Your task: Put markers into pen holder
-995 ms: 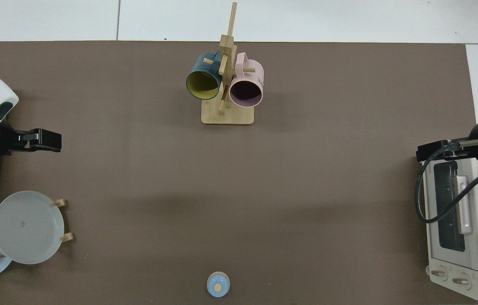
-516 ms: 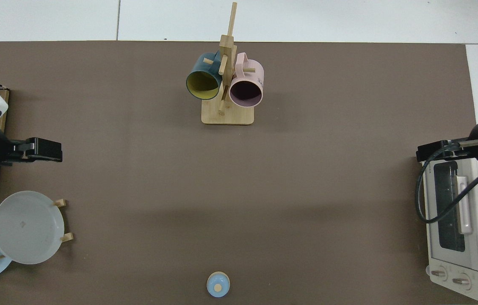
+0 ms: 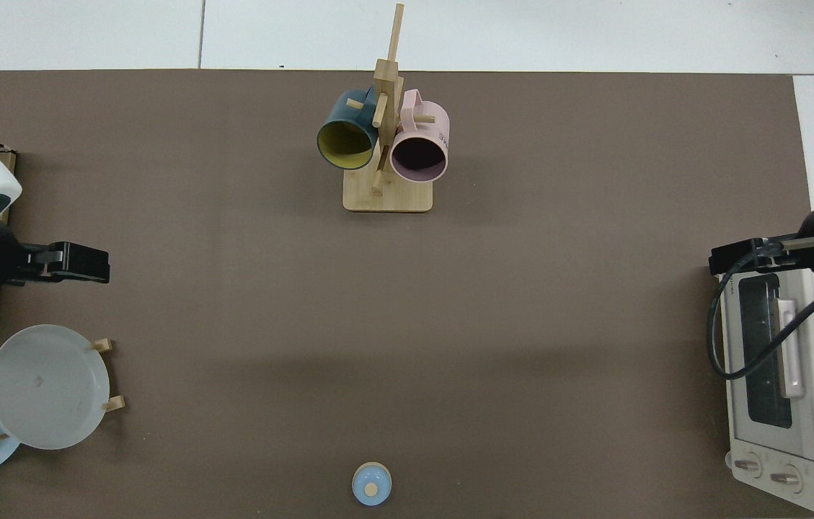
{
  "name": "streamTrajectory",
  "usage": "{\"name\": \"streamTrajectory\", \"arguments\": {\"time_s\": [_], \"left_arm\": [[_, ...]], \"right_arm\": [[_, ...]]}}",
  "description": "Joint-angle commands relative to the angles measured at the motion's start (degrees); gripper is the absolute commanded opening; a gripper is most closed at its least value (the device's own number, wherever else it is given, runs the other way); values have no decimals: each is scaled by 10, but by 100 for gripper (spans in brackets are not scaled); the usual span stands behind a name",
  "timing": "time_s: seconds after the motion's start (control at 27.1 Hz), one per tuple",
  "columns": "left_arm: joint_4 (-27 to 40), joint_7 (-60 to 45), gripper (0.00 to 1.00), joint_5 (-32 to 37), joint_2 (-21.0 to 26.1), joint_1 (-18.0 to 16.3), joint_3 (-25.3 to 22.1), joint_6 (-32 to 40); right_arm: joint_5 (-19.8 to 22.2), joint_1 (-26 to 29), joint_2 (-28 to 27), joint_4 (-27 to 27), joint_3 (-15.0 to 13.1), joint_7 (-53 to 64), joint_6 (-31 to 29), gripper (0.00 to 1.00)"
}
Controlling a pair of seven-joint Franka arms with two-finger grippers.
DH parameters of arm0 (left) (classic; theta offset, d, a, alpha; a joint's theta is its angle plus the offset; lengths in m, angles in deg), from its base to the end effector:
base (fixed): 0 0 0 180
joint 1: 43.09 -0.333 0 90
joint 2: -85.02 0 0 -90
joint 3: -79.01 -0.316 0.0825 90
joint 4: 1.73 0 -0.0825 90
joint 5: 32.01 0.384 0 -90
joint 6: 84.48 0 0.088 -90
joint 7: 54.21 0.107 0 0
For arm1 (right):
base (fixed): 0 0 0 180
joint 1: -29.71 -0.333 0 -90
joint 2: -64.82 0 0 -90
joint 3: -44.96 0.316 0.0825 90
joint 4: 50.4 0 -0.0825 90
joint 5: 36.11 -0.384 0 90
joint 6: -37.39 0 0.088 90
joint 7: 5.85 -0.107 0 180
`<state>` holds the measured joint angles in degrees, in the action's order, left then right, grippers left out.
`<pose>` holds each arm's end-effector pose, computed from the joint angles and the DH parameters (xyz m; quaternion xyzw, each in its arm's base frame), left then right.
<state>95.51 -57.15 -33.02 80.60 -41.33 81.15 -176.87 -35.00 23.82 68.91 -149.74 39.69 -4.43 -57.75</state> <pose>0.5313 -0.0388 0.6102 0.9999 -0.0079 -0.0042 0.0071 0.5376 0.0023 0.5938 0.9998 0.0188 -0.0012 0.0064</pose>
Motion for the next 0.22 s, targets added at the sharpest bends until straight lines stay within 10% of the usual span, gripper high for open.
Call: {"name": "streamTrajectory", "arguments": {"time_s": [0.0,0.18], "left_arm": [[7,29,100,-2,-6,-3,0,3],[7,80,100,-2,-5,-3,-7,-1]], "right_arm": [[-12,5,3,-2,3,-8,-8,100],[-12,5,3,-2,3,-8,-8,100]]}}
